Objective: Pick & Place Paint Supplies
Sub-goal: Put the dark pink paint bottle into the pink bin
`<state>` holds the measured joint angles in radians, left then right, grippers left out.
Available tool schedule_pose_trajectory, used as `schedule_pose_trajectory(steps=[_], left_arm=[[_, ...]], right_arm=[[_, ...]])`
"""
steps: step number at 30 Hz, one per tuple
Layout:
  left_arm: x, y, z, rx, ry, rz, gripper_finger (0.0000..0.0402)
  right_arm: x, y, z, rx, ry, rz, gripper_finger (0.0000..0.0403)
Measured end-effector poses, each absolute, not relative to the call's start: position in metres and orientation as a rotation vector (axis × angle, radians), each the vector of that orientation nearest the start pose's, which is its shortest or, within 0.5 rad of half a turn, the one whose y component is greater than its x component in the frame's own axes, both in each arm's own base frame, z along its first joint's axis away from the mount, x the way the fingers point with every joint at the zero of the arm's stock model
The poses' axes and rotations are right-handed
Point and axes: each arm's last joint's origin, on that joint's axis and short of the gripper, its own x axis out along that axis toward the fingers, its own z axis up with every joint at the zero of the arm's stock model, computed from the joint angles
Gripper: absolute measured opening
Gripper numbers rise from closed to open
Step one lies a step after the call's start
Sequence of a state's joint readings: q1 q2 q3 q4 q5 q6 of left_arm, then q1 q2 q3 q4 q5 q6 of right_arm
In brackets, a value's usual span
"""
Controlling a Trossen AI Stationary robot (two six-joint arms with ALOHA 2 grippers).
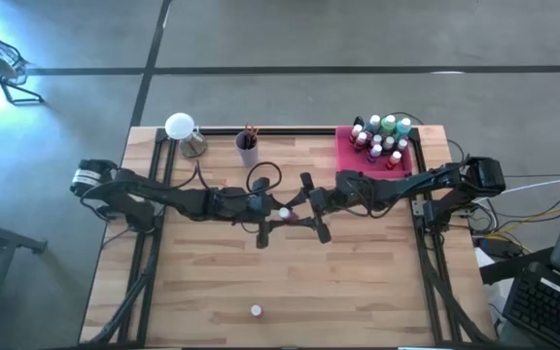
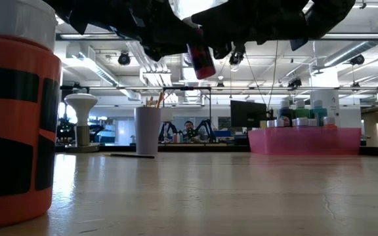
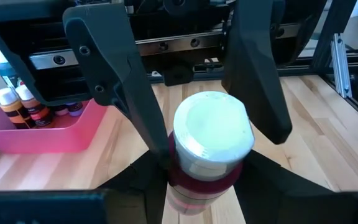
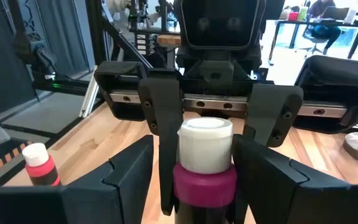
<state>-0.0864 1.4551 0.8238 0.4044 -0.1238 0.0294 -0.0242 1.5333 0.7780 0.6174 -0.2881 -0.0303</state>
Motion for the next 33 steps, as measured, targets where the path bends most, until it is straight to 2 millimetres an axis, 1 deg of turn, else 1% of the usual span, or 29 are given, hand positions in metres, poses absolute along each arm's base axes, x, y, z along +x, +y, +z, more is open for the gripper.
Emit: schedule_pose_trajectory(steps=[5,14,18,25,30,33], left_arm=[[0.316,-0.024,0.248,0.054,0.226,0.035,0.0158],[0.320,-0.024,0.244,0.057,0.241,0.039,0.0158],[0.320,-0.024,0.244,0.058,0.249,0.038,0.0158],[0.320,-0.024,0.243,0.052,0.252,0.035,0.0158],[0.319,-0.024,0.243,0.051,0.255,0.035,0.0158],[0.320,-0.024,0.243,0.049,0.255,0.035,0.0161]], right_arm=[[0.325,0.000,0.231,-0.009,0.125,0.265,0.0206],[0.335,0.000,0.231,-0.004,0.139,0.264,0.0180],[0.335,0.000,0.233,0.000,0.155,0.263,0.0161],[0.335,0.000,0.233,0.004,0.157,0.262,0.0116],[0.335,0.000,0.233,0.003,0.157,0.261,0.0114],[0.335,0.000,0.233,0.011,0.157,0.261,0.0123]])
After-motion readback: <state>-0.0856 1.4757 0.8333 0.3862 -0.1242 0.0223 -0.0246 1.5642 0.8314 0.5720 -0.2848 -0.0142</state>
